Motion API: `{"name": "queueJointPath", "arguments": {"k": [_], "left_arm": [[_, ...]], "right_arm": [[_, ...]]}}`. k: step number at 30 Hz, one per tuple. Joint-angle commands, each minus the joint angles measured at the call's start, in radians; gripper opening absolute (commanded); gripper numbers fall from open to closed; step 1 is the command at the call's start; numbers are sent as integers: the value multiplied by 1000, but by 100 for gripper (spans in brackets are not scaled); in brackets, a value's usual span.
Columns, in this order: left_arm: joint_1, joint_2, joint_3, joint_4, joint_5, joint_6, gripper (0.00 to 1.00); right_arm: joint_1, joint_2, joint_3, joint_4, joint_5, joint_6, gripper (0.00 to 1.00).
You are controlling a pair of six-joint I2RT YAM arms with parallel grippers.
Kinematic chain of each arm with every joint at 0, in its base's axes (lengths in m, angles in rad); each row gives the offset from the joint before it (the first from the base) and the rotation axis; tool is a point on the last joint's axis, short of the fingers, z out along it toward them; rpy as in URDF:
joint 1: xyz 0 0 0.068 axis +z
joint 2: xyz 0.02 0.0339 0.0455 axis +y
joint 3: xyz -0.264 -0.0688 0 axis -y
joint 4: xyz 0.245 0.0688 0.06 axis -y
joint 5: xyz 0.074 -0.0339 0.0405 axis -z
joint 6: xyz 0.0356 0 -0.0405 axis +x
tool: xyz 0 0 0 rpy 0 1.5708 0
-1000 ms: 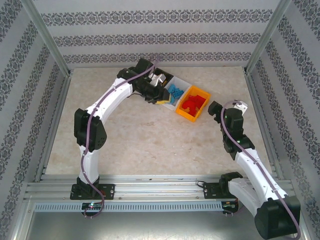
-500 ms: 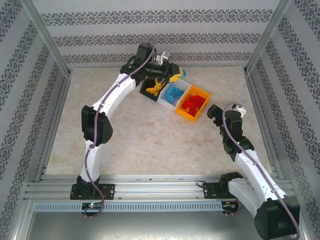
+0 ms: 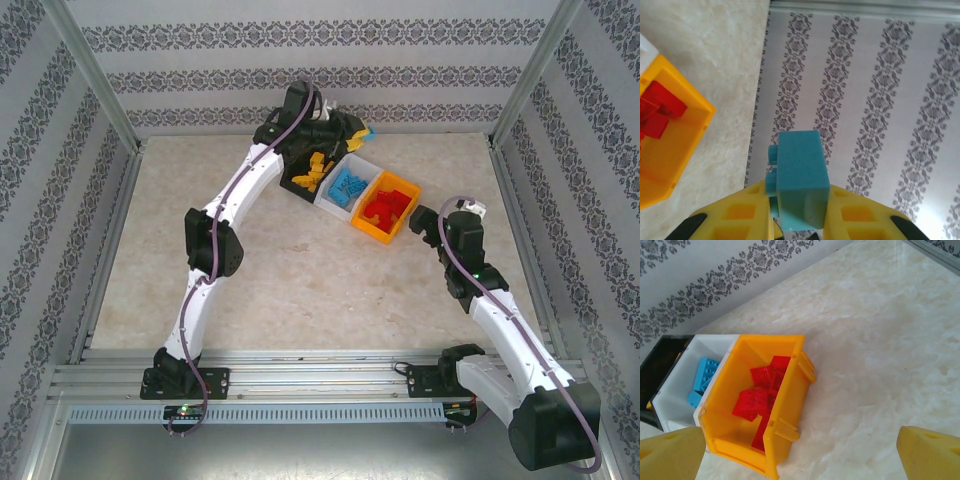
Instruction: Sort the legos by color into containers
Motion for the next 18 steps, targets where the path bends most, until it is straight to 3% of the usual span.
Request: {"name": "queueJointPath", "arguments": {"k": [1, 18], "left_arm": [[15, 28, 27, -28, -59, -96, 24], [13, 138, 27, -74, -114, -208, 24]], "right_arm": [[14, -4, 30, -15, -12, -50, 98], [24, -43, -13, -41, -26, -96, 98]]}}
